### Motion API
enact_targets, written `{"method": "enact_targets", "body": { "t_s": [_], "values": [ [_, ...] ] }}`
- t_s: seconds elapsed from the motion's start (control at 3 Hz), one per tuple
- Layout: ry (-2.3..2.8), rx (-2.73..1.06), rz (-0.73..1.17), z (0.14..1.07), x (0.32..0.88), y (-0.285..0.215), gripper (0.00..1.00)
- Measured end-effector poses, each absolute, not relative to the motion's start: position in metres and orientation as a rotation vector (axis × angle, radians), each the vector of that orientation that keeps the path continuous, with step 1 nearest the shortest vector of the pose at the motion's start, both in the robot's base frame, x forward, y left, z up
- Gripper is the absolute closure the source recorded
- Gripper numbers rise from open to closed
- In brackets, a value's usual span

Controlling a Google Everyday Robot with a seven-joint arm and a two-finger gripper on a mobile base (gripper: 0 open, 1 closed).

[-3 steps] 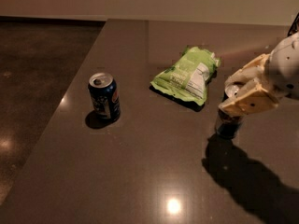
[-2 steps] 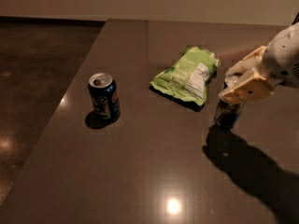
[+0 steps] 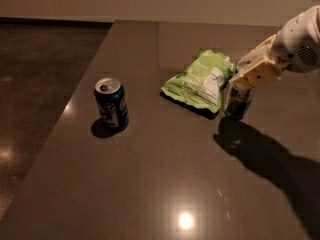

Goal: Move redbull can near green rice chip bag

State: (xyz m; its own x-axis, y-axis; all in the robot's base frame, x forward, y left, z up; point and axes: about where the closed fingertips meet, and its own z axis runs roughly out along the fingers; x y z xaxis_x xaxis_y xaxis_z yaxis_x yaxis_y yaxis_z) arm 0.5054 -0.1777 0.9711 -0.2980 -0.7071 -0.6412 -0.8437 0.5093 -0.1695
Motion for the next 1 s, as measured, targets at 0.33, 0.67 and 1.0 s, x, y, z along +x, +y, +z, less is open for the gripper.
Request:
{"method": "enact_targets", "body": {
  "t_s": [0.33,0.67,1.0],
  "values": [
    [2.099,-1.230,0.278,0.962,0.519,-0.184,0.86],
    [2.115,-1.198,0.292,0.949,0.526,-0.194,0.62],
    [2.117,-1.182,0.310,0.940,0.528,-0.201,0.39]
  ]
}}
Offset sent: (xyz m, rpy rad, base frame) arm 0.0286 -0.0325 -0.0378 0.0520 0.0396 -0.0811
